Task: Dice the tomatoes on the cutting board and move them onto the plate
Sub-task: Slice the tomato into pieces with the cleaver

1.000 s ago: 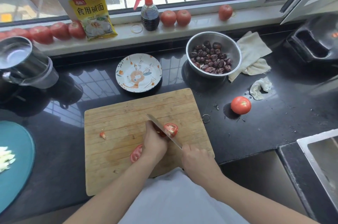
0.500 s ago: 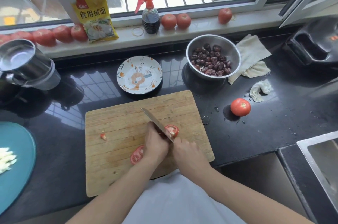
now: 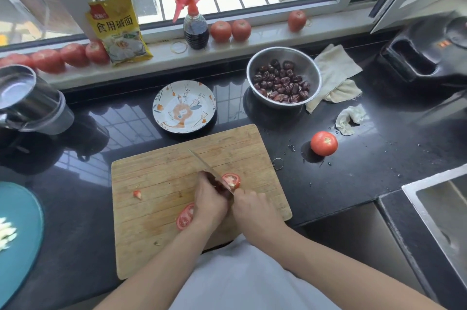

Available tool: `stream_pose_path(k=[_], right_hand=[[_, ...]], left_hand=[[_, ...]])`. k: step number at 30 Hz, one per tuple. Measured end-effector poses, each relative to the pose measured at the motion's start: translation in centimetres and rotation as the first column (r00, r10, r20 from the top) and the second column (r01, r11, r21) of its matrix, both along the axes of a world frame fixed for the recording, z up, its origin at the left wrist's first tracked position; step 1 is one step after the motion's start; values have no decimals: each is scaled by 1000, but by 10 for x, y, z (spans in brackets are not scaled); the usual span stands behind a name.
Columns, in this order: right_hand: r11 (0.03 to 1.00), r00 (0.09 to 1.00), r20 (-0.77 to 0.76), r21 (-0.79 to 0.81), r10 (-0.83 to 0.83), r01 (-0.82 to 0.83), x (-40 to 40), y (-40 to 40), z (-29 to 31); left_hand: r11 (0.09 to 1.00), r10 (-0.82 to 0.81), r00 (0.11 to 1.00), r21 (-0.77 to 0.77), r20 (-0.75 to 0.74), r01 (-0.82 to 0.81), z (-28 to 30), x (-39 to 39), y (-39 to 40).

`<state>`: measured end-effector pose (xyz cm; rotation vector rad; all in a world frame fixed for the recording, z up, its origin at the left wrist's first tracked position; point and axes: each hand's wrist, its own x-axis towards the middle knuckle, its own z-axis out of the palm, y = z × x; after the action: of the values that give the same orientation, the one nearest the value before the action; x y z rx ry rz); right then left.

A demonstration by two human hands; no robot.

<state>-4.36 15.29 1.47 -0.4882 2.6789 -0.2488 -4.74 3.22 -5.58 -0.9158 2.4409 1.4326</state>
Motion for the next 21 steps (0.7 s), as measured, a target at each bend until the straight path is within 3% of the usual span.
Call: stream_pose_path(k=[5, 9, 13, 21], right_hand=[[937, 963, 96, -224, -252, 268, 4, 40, 3], [798, 835, 280, -264, -474, 542, -13, 59, -8], [724, 775, 402, -309, -488, 616, -16, 67, -9], [722, 793, 452, -372, -408, 583, -3, 61, -14]], left_hand=[[979, -191, 980, -59, 54, 194, -3, 0, -9], [930, -337, 938, -121, 83, 346, 2, -4, -12], [870, -445, 889, -182, 105, 458, 5, -9, -18], [829, -504, 851, -193, 147, 524, 10, -16, -21]])
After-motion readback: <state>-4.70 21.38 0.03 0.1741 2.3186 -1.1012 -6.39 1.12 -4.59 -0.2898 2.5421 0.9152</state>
